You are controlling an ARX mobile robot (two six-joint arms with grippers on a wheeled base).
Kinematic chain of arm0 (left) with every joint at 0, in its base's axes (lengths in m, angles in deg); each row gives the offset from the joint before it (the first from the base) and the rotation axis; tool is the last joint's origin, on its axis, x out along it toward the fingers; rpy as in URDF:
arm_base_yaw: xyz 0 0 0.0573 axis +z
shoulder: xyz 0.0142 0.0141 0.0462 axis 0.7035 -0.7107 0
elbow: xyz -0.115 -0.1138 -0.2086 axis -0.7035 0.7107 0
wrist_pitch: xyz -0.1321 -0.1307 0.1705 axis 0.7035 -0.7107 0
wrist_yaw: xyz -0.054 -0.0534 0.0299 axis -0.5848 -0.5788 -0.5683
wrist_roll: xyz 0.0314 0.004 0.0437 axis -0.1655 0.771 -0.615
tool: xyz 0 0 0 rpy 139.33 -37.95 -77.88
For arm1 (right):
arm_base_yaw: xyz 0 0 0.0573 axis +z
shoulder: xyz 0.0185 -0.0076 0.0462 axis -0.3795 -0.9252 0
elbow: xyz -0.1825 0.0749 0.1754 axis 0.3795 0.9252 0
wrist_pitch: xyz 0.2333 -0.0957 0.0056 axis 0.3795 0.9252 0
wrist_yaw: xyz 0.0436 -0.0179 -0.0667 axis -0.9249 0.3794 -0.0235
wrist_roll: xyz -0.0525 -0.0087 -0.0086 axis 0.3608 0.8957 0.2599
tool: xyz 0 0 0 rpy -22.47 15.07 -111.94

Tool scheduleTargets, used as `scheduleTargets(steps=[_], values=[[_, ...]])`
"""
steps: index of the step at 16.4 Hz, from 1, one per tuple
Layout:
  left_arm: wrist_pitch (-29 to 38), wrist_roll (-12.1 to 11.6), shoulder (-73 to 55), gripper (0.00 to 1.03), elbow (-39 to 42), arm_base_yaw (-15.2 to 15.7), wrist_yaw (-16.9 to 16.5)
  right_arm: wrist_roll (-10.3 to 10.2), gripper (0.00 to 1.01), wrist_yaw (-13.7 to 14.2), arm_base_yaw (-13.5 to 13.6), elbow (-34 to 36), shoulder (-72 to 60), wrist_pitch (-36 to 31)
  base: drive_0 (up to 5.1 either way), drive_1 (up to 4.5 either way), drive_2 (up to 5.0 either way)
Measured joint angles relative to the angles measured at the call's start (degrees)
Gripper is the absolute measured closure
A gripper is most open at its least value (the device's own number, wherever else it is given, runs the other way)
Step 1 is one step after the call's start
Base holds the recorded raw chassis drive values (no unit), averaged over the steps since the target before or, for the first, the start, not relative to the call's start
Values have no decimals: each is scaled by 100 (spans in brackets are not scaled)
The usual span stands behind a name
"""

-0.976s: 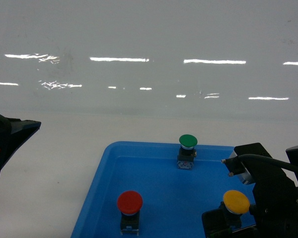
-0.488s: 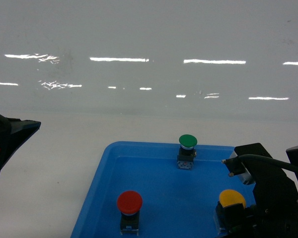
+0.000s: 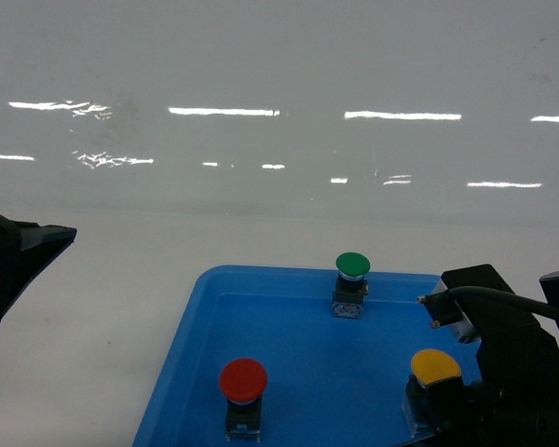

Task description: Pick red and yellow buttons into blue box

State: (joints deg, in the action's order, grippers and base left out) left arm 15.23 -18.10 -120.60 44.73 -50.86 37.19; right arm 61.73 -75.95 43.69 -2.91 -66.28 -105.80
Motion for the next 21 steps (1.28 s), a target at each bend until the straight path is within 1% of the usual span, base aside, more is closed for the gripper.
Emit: scheduleTargets(steps=[2,6,9,10,13,15,17,18,21], values=[[0,2,0,5,0,0,0,114,80,170,-4,20,208,-24,0,0,0],[0,0,0,5,0,0,0,275,80,286,-2,125,723,-31,0,0,0],[2,0,0,5,0,0,0,293,80,365,-20,326,1287,35,0,0,0],[0,2,0,5,0,0,-2,302,80,378,-72,393,1552,76,0,0,0],[0,0,0,5,0,0,0,343,81,352,-400,601,2566,448,0,0,0],[0,0,0,5,0,0,-2,448,81,291,-691,671,3305,741,0,0,0],[0,2,0,5,0,0,0,643,81,70,-1064,706,4553,1397,0,0,0],[0,2,0,5,0,0,0,667,81,20,-1123,708,4813,1578,0,0,0],[0,2,0,5,0,0,0,682,81,-46,-1191,756,5294,1926,0,0,0]])
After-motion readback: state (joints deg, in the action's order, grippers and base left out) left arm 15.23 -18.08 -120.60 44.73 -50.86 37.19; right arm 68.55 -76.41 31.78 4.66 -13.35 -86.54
